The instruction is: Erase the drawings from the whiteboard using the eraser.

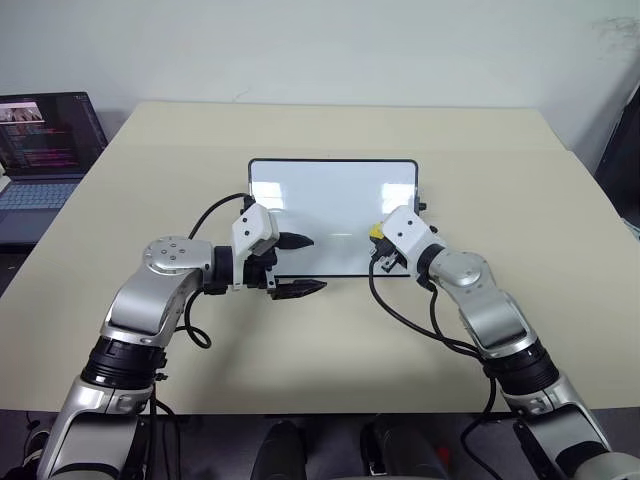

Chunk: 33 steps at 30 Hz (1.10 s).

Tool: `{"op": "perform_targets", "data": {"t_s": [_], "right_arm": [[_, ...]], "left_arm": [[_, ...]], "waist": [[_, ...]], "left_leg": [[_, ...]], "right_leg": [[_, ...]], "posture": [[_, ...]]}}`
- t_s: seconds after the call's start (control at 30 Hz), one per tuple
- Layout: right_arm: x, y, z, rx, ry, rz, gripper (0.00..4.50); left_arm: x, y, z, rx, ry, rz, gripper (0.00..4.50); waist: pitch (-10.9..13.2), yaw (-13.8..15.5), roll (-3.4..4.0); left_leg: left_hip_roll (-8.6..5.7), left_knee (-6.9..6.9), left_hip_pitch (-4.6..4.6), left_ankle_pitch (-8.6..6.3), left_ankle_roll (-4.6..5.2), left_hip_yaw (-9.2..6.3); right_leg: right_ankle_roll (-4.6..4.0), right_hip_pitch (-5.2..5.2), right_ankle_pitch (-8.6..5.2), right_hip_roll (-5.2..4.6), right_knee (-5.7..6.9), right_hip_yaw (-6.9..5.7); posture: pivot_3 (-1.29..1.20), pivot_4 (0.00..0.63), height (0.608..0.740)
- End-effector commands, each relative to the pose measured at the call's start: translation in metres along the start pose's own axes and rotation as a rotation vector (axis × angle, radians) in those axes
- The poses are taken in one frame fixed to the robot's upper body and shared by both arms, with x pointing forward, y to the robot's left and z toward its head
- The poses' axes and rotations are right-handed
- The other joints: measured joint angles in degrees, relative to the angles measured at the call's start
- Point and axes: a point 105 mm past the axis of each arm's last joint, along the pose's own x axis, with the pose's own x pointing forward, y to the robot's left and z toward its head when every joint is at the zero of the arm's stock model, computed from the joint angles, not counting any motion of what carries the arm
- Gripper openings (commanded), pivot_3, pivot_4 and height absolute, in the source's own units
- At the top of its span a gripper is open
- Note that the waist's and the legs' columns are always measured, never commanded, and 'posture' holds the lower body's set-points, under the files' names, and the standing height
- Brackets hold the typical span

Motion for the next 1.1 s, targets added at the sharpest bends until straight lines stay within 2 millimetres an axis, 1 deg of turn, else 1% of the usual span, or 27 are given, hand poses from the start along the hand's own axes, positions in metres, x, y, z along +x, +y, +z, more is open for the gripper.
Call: {"op": "perform_targets", "data": {"t_s": [0.03,0.13,0.2,0.27,0.37,0.43,0.5,0.6,0.67,0.77,0.87,0.93,0.97,1.03,1.07,1.1], "right_arm": [[0.002,-0.033,0.006,-0.038,-0.012,-0.150,0.99],[0.001,-0.021,-0.008,-0.025,0.048,-0.073,0.99],[-0.004,0.001,-0.020,0.004,0.099,0.062,0.99],[-0.010,0.018,-0.027,-0.002,0.132,0.167,0.99],[-0.014,0.025,-0.030,-0.024,0.153,0.216,0.99],[-0.011,0.015,-0.026,-0.046,0.135,0.152,0.99],[-0.004,-0.009,-0.015,-0.081,0.086,0.008,0.99],[0.000,-0.034,-0.002,-0.101,0.030,-0.127,0.99],[0.001,-0.037,-0.002,-0.111,0.035,-0.133,0.99],[-0.001,-0.019,-0.018,-0.091,0.097,-0.014,0.99],[-0.009,0.007,-0.031,-0.079,0.152,0.137,0.99],[-0.016,0.023,-0.036,-0.076,0.177,0.233,0.99],[-0.017,0.026,-0.037,-0.081,0.184,0.250,0.99],[-0.017,0.026,-0.037,-0.095,0.188,0.251,0.99],[-0.016,0.022,-0.035,-0.109,0.179,0.228,0.99],[-0.012,0.013,-0.030,-0.125,0.159,0.171,0.99]], "left_arm": [[-0.005,0.000,0.012,0.043,-0.032,0.008,4.50],[-0.005,0.000,0.013,0.042,-0.035,0.008,4.50],[-0.005,0.000,0.013,0.041,-0.035,0.009,4.50],[-0.005,0.000,0.012,0.041,-0.034,0.010,4.50],[-0.005,0.001,0.012,0.040,-0.034,0.012,4.50],[-0.005,0.000,0.012,0.040,-0.034,0.012,4.50],[-0.005,0.001,0.012,0.040,-0.033,0.012,4.50],[-0.006,0.001,0.012,0.039,-0.032,0.014,4.50],[-0.006,0.001,0.011,0.039,-0.031,0.014,4.50],[-0.006,0.000,0.011,0.037,-0.033,0.014,4.50],[-0.006,0.000,0.011,0.035,-0.033,0.016,4.50],[-0.006,0.000,0.011,0.034,-0.033,0.017,4.50],[-0.006,0.000,0.011,0.034,-0.033,0.018,4.50],[-0.007,0.000,0.011,0.034,-0.033,0.020,4.50],[-0.007,0.000,0.011,0.034,-0.032,0.020,4.50],[-0.007,0.000,0.011,0.035,-0.032,0.020,4.50]], "waist": [[0.0,0.1,0.00],[0.0,0.2,-0.01],[0.0,0.2,-0.03],[0.0,0.2,-0.05],[0.0,-0.1,-0.05],[0.0,-0.1,-0.05],[0.0,-0.1,-0.05],[0.0,-0.2,-0.05],[0.0,0.0,-0.05],[0.0,0.2,-0.05],[0.0,0.2,-0.06],[-0.1,0.1,-0.07],[0.0,0.0,-0.07],[0.0,-0.1,-0.07],[0.0,-0.1,-0.07],[0.0,-0.1,-0.07]], "left_leg": [[0.00,0.00,0.00,0.01,0.00,0.00],[0.00,-0.03,-0.04,0.01,0.00,-0.03],[0.01,-0.03,-0.06,0.00,0.00,-0.01],[0.01,-0.02,-0.06,0.00,0.00,-0.02],[0.02,-0.02,0.00,0.00,0.01,-0.03],[0.02,-0.02,0.10,0.00,0.01,-0.03],[0.01,-0.01,0.10,0.02,0.03,-0.03],[0.01,0.00,0.11,0.07,0.10,0.01],[0.00,0.01,0.10,0.09,0.11,0.02],[0.00,-0.02,0.02,0.09,0.11,0.01],[0.01,-0.03,0.01,0.08,0.12,0.00],[0.02,-0.04,0.01,0.08,0.12,-0.01],[0.03,-0.04,0.03,0.08,0.12,-0.02],[0.03,-0.04,0.09,0.08,0.12,-0.03],[0.03,-0.04,0.11,0.08,0.12,-0.02],[0.02,-0.03,0.12,0.08,0.12,-0.02]], "right_leg": [[-0.01,0.00,0.01,0.00,0.00,-0.01],[-0.05,0.00,0.02,0.01,-0.05,-0.05],[-0.18,0.00,0.10,0.00,-0.07,-0.02],[-0.20,0.01,0.11,0.00,-0.11,-0.02],[-0.11,0.02,0.06,0.01,-0.08,0.02],[-0.02,0.05,0.01,0.01,-0.01,0.03],[-0.03,0.06,0.01,0.03,0.02,-0.02],[-0.03,0.06,0.05,0.03,0.03,0.04],[-0.03,0.06,0.06,0.03,0.02,0.04],[-0.03,0.04,0.05,0.03,-0.06,0.01],[-0.05,0.04,0.06,0.03,-0.10,0.02],[-0.05,0.04,0.06,0.02,-0.10,0.02],[-0.05,0.04,0.06,0.03,-0.09,0.02],[-0.04,0.05,0.06,0.03,-0.05,0.04],[-0.04,0.05,0.06,0.03,-0.03,0.04],[-0.04,0.06,0.06,0.04,-0.02,0.03]], "posture": [[0.00,0.150,0.740],[0.00,0.150,0.740],[0.00,0.150,0.740],[0.00,0.150,0.740],[0.00,0.150,0.740],[0.00,0.150,0.740],[0.00,0.150,0.740],[0.00,0.150,0.740],[0.00,0.150,0.740],[0.00,0.150,0.740],[0.00,0.150,0.740],[0.00,0.150,0.740],[0.00,0.150,0.740],[0.00,0.150,0.740],[0.00,0.150,0.740],[0.00,0.150,0.740]]}}
